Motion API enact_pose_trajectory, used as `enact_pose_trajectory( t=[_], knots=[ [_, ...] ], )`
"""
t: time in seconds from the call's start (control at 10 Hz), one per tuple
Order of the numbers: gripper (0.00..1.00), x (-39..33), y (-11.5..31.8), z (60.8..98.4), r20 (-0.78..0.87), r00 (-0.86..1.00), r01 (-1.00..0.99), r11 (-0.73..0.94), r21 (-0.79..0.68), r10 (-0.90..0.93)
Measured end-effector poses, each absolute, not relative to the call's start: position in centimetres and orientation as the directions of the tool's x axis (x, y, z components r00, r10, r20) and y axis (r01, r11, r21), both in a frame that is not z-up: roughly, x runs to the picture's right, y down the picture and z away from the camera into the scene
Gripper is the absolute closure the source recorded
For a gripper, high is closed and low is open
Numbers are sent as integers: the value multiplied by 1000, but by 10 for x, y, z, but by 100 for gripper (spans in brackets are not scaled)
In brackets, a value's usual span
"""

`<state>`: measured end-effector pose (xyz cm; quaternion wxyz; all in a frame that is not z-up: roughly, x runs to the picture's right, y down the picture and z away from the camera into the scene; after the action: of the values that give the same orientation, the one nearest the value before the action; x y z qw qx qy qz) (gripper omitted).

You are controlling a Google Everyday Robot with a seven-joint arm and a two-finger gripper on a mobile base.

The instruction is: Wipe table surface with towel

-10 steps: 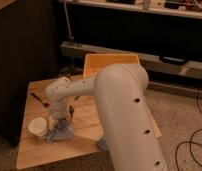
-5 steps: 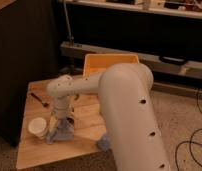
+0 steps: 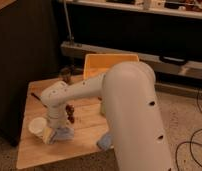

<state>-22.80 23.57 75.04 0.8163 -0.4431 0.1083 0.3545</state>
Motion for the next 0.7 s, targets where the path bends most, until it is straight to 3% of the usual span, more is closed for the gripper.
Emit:
enact_pose_trajectory(
  t=[0.5, 0.7],
  knots=[
    [20, -220, 231, 763, -401, 688, -719, 492, -492, 604],
    [20, -220, 231, 769, -398, 689, -715, 479, -509, 605]
  ],
)
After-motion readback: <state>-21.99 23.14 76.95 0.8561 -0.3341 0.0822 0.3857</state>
